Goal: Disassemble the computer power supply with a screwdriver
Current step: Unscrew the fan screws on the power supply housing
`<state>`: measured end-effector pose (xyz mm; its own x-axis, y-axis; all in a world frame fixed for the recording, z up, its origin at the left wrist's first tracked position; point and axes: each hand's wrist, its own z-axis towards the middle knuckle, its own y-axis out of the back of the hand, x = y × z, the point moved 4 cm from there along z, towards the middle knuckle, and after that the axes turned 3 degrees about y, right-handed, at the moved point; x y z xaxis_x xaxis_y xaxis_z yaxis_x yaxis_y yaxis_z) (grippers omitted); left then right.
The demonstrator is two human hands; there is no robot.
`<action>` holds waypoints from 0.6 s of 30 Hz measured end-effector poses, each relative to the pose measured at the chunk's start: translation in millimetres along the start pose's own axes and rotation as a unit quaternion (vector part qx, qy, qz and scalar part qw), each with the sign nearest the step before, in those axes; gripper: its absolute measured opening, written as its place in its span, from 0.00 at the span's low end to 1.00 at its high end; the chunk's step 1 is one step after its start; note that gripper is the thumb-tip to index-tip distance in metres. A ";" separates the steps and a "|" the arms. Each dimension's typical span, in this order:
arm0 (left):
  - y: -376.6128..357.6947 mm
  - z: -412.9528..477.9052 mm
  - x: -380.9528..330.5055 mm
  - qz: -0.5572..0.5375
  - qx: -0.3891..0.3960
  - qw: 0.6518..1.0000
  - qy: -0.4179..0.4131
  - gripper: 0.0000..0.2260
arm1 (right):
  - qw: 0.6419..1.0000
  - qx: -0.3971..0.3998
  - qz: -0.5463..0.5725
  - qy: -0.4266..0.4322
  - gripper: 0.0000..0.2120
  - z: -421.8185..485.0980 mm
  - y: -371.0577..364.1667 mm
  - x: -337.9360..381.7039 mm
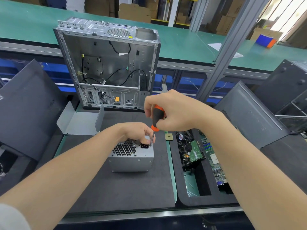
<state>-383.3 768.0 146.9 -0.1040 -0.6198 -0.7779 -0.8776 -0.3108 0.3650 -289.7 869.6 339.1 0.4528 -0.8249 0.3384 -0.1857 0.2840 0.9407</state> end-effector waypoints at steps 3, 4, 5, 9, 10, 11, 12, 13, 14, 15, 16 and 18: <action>-0.4 0.0 0.3 0.006 0.004 1.000 0.005 0.16 | 0.980 -0.075 -0.165 -0.080 0.16 4.0 -2.6 -1.2; -0.5 -0.2 0.0 0.010 0.006 1.000 0.007 0.16 | 0.966 -0.092 -0.215 -0.110 0.24 6.2 -3.5 -0.1; -0.5 -0.3 -0.1 0.011 0.009 1.000 0.008 0.16 | 0.958 -0.104 -0.235 -0.124 0.27 9.4 -4.0 1.8; -1.0 -1.4 -0.1 0.004 0.006 1.000 0.007 0.15 | 0.978 -0.064 -0.184 -0.072 0.15 17.1 -5.8 4.9; -1.4 -1.7 0.1 0.003 0.006 1.000 0.005 0.15 | 0.986 -0.039 -0.154 -0.051 0.10 15.9 -3.7 6.0; -1.9 -2.0 0.5 0.000 0.007 1.000 0.003 0.14 | 0.992 -0.015 -0.122 -0.033 0.06 14.2 -0.8 5.2; -2.4 -2.0 0.7 -0.004 0.008 1.000 0.000 0.14 | 0.995 0.006 -0.098 -0.018 0.02 12.1 2.9 4.0; -2.3 -1.9 0.9 -0.005 0.008 1.000 -0.003 0.14 | 0.996 0.022 -0.083 -0.003 0.02 10.1 6.4 2.9; -2.2 -1.6 0.9 -0.005 0.008 1.000 -0.005 0.14 | 0.996 0.036 -0.077 0.013 0.06 8.7 8.8 2.4; -2.0 -1.4 0.9 -0.001 0.009 1.000 -0.006 0.15 | 0.996 0.050 -0.075 0.027 0.10 8.0 9.8 1.5; -1.9 -1.4 0.6 0.006 0.013 1.000 -0.008 0.16 | 0.995 0.061 -0.073 0.039 0.13 8.1 9.9 2.2; -2.0 -2.3 -0.2 0.022 0.024 0.999 -0.013 0.19 | 0.994 0.064 -0.068 0.060 0.18 9.7 7.4 4.4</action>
<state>-380.4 767.1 147.5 -0.1552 -0.6131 -0.7746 -0.8929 -0.2483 0.3755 -297.5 863.3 347.4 0.5809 -0.7845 0.2170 -0.2221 0.1037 0.9695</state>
